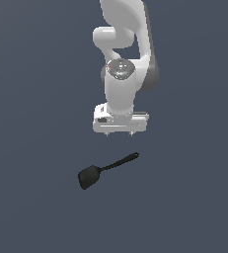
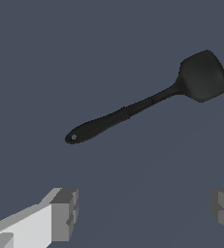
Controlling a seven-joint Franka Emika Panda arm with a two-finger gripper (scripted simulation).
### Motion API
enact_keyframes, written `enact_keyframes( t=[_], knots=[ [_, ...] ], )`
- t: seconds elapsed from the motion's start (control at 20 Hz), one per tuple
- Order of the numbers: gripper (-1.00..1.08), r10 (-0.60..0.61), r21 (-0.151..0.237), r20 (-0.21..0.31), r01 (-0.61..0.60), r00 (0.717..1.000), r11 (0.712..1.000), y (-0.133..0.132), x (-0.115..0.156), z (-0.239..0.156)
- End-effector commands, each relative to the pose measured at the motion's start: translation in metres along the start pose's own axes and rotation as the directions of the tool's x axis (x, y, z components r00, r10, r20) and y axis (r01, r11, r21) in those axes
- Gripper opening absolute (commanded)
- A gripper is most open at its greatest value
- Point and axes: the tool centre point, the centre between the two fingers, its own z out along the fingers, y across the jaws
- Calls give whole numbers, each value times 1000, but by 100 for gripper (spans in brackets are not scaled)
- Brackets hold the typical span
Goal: Pick up the object and move it to a goal position.
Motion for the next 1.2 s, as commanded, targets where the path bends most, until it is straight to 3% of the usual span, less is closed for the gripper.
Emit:
enact_keyframes(
  t=[0.0, 0.45, 0.8, 1.15],
  knots=[
    [100, 0, 0, 0, 0, 1000, 1000, 0, 0, 0],
    [100, -14, 26, 22, 13, 1000, 1000, -31, -7, -2],
    [100, 14, 26, 21, -14, 1000, 1000, -28, -4, 1],
    [100, 117, 26, 23, -117, 993, 993, -22, 5, 9]
  ],
)
